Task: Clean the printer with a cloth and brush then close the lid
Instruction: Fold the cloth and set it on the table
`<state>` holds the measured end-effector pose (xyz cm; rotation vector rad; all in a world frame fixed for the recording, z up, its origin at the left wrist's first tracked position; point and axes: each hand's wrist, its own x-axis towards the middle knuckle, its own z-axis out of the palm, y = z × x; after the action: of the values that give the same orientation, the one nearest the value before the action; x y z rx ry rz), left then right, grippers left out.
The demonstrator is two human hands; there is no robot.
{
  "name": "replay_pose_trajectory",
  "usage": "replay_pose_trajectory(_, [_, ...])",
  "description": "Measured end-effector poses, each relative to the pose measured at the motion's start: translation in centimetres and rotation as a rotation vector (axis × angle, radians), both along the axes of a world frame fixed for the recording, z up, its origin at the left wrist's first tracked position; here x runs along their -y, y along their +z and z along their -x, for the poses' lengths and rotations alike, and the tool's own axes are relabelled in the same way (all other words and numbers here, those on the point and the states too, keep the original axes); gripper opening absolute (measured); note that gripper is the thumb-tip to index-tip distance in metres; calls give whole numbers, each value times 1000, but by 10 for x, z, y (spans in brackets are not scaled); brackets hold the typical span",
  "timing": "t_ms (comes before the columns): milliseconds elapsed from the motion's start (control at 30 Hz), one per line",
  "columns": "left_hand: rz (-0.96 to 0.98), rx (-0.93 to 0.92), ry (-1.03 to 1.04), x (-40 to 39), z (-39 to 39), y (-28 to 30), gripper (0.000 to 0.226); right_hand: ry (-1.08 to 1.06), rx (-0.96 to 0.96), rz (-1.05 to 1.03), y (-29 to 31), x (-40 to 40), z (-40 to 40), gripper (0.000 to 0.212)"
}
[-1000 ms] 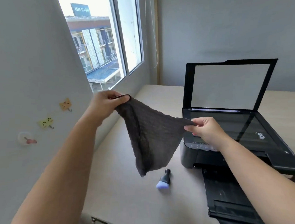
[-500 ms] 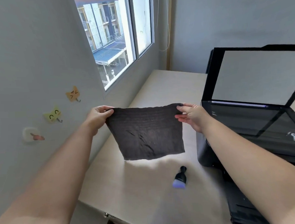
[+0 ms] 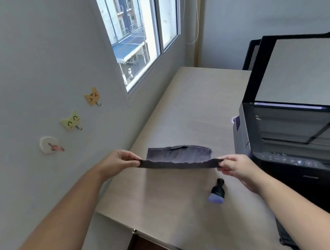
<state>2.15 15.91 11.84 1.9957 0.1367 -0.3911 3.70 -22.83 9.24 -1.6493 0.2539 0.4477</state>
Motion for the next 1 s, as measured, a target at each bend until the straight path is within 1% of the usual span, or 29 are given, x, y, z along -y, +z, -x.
replay_pose_trajectory(67, [-21,-76,-41,-3,9,-24,14,8,-67,27,-20,0,17,15])
replay_pose_trajectory(133, [-30,-106,-62,-2,10,-38,15,-17,-100,62,-32,-1,24,13])
replay_pose_trajectory(233, [-27,-116,-55,2,-1,-50,17,-87,-94,143,-40,-8,15,12])
replay_pose_trajectory(300, [-57,-107,-44,4,-11,-58,17,-141,-66,187,-43,-13,2,13])
replay_pose_trajectory(433, [-204,-50,-16,8,-33,-77,20,-195,-73,240,-52,-23,-27,13])
replay_pose_trajectory(533, [-317,6,36,11,-47,-89,19,-228,-56,356,-63,-30,-50,11])
replay_pose_trajectory(633, [-420,65,52,14,-57,-94,18,-231,-43,424,-74,-34,-70,8])
replay_pose_trajectory(767, [-457,57,67,14,-66,-107,18,-199,14,529,-73,-42,-74,21])
replay_pose_trajectory(833, [-555,50,24,14,-70,-114,14,-192,89,588,-69,-44,-66,30])
replay_pose_trajectory(867, [-666,64,-33,16,-73,-119,26,-205,126,604,-69,-47,-59,30])
replay_pose_trajectory(900, [-787,68,-101,20,-73,-121,40,-213,142,592,-69,-52,-47,25])
replay_pose_trajectory(933, [-873,87,-147,27,-75,-119,48,-212,134,568,-70,-59,-35,18])
replay_pose_trajectory(967, [-907,112,-182,36,-78,-118,52,-196,89,530,-72,-68,-20,13])
replay_pose_trajectory(1000, [-908,127,-218,46,-82,-115,53,-165,8,464,-74,-79,-5,14])
